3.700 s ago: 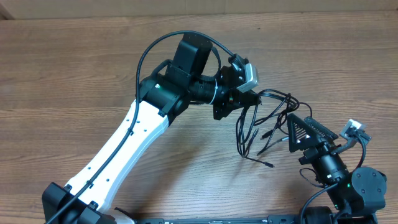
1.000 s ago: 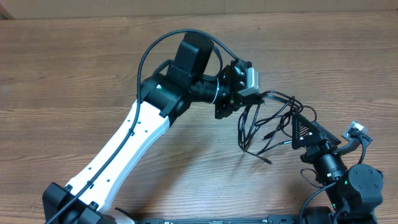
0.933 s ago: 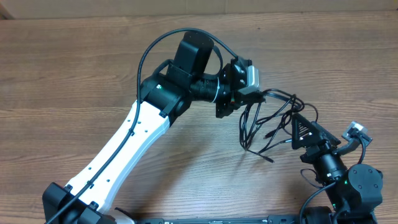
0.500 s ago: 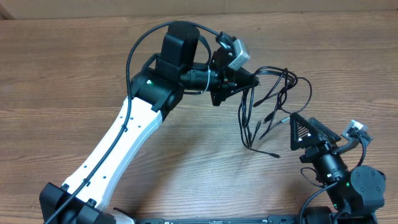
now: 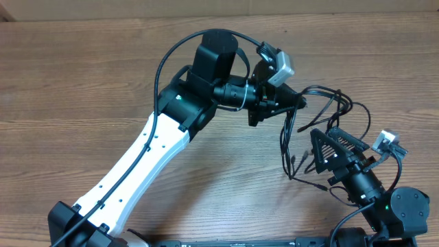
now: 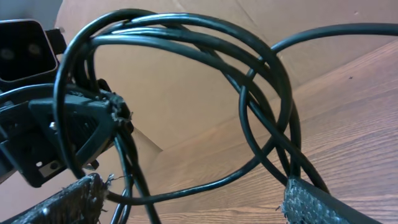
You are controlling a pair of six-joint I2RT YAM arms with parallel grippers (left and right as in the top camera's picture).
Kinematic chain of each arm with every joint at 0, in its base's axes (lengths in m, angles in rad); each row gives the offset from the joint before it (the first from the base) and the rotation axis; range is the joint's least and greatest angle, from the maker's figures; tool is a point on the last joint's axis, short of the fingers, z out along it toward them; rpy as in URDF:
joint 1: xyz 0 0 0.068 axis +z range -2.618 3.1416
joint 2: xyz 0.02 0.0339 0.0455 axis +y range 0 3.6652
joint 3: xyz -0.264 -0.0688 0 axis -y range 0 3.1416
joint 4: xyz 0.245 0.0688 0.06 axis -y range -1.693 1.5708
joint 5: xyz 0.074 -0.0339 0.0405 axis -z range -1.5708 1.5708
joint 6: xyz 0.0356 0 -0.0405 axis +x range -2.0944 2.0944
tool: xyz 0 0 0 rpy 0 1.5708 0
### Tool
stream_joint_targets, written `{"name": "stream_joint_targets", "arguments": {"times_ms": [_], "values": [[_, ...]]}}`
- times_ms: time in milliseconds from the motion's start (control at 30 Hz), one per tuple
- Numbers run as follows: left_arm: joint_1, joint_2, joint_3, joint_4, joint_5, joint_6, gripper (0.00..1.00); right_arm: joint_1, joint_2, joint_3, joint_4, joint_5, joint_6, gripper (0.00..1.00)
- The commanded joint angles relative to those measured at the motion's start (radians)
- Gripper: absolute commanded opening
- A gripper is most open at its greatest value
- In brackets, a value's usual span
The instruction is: Untangle cables
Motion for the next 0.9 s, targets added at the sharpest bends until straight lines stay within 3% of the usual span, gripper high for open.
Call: {"name": "stream_joint_targets", "arguments": {"times_ms": [0,867], "values": [[-0.005,-0.031,0.015,0.008,0.077,-0.018,0.04,-0.003,0.000,0.007,0.003,-0.007,-0.012,0.89],[-0.079,-0.030,0.015,-0.066,0.103,-0.017,0.04,-0.003,0.000,0.007,-0.018,0.053,-0.013,0.88]]}}
